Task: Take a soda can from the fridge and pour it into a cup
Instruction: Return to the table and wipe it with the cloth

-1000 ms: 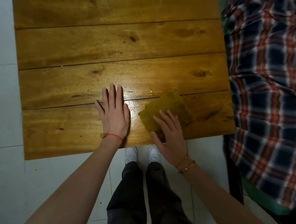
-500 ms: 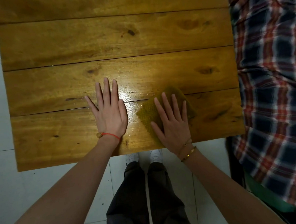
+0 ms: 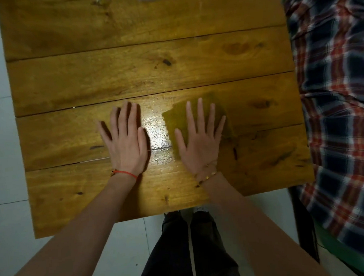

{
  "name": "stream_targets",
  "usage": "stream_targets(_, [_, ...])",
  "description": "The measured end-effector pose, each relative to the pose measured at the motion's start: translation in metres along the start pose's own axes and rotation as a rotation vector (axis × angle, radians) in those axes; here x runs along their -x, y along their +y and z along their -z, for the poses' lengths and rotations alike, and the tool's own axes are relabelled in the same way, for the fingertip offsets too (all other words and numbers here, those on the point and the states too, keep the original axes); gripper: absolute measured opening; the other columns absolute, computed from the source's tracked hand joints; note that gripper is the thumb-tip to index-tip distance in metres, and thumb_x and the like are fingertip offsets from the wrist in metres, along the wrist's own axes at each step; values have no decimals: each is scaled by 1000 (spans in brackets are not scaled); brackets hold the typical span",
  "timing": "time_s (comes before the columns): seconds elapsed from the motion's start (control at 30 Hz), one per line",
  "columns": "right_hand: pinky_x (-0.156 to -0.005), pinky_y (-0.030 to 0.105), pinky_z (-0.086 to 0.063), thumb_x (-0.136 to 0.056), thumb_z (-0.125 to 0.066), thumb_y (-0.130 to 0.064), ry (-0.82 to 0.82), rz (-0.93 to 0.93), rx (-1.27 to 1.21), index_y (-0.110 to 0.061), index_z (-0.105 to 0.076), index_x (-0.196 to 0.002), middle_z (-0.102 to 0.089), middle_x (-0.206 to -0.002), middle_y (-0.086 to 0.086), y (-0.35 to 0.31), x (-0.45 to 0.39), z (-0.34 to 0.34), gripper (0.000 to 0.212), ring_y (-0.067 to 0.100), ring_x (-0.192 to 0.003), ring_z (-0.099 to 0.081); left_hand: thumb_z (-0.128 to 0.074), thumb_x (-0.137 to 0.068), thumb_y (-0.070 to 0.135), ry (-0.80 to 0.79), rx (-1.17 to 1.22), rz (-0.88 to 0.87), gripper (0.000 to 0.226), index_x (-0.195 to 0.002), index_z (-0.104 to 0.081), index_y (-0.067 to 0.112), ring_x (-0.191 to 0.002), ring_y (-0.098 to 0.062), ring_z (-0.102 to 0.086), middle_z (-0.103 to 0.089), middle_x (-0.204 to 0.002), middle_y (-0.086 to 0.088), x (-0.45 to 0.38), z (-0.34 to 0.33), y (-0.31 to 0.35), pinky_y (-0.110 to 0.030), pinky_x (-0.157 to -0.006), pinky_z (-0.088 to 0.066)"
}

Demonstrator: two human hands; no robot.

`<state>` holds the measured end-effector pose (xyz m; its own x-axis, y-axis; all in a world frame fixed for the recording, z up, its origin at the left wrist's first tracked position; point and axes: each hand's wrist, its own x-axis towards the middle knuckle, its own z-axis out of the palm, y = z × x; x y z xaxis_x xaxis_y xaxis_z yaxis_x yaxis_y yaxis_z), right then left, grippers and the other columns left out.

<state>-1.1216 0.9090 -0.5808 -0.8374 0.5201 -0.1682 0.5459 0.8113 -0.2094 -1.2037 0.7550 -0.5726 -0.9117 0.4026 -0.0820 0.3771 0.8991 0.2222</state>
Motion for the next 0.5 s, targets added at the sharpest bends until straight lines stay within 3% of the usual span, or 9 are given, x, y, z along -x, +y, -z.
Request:
stream_targets(0.1, [-119, 58, -2, -98, -29, -57, -40, 213, 9, -30, -13, -155, -6, -164, -1, -3, 4, -1, 65, 29, -151, 2, -24, -103, 31, 2, -22, 24, 55, -156, -10, 24, -152, -21, -2, -9, -165, 2, -22, -1, -7, -62, -117, 5])
stream_targets(0.17, [-119, 58, -6, -97, -28, -58, -38, 262, 51, -32, -14, -154, -7, -164, -2, 13, -4, 2, 65, 28, -151, 0, -27, -104, 30, -9, -19, 56, 56, -157, -9, 24, -152, -22, 1, -6, -165, 2, -31, -3, -8, -65, -116, 6])
stream_targets(0.23, [-119, 58, -4, -97, -27, -58, -18, 179, 69, -32, -12, -154, -5, -164, -1, 26, -26, 5, 65, 29, -151, 0, -27, -103, 29, -21, -23, 73, 57, -157, -8, 25, -152, -22, 2, -6, -165, 2, -36, -5, -8, -66, -115, 4])
stream_targets(0.37, [-117, 61, -5, -97, -27, -56, 96, -166, 3, -28, -14, -155, -9, -163, 3, 5, -80, 8, 65, 34, -150, -4, -28, -101, 29, -36, -16, 88, 60, -156, -8, 26, -152, -22, 1, -6, -165, 3, -39, -6, -9, -64, -117, 0])
stream_targets(0.43, [-117, 61, -6, -97, -27, -56, 94, -112, 28, -28, -16, -154, -11, -163, 4, -18, -86, 6, 65, 35, -150, -6, -27, -100, 29, -44, -19, 91, 60, -156, -8, 26, -152, -22, 1, -6, -165, 4, -39, -4, -9, -64, -117, -1])
stream_targets(0.5, [-118, 60, -6, -97, -25, -58, 37, 79, 80, -30, -14, -154, -9, -163, 2, -29, -77, 4, 65, 34, -150, -4, -27, -99, 29, -52, -20, 88, 61, -156, -7, 26, -152, -22, 1, -5, -165, 4, -39, -3, -9, -64, -117, -2])
